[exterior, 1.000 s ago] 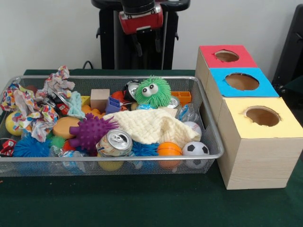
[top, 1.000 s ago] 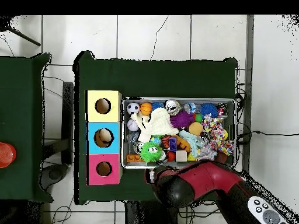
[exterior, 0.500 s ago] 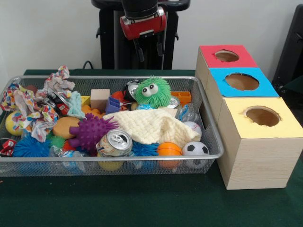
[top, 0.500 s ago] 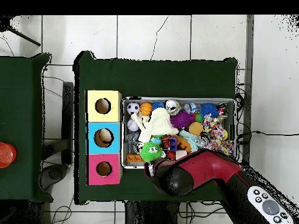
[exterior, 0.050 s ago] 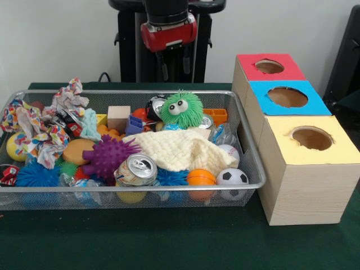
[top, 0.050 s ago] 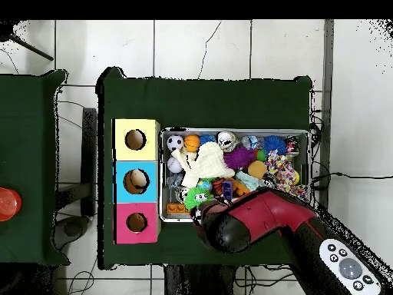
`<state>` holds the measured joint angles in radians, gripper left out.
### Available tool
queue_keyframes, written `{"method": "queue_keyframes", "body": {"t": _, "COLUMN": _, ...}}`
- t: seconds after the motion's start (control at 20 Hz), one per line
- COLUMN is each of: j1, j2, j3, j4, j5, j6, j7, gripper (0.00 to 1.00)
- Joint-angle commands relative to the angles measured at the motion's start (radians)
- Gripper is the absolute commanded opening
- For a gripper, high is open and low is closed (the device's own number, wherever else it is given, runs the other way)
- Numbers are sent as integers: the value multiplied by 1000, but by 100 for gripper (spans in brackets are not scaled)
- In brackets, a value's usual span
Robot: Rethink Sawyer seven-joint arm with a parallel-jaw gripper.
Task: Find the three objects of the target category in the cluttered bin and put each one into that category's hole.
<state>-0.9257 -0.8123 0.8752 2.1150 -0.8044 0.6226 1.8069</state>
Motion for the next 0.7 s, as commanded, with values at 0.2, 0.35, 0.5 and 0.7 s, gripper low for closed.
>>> {"method": "queue_keyframes", "body": {"t": 0.2, "j1": 30, "j2": -58, "j3": 56, "j4": -111, "j5": -116, "j6": 120, "j7": -381, "gripper": 100}}
{"method": "queue_keyframes", "body": {"t": 0.35, "j1": 31, "j2": -66, "j3": 67, "j4": -111, "j5": -128, "j6": 132, "j7": -422, "gripper": 100}}
{"method": "queue_keyframes", "body": {"t": 0.5, "j1": 6, "j2": -34, "j3": 86, "j4": -121, "j5": -131, "j6": 144, "j7": -492, "gripper": 100}}
{"method": "queue_keyframes", "body": {"t": 0.7, "j1": -29, "j2": 52, "j3": 77, "j4": -142, "j5": -116, "j6": 191, "j7": -558, "gripper": 100}}
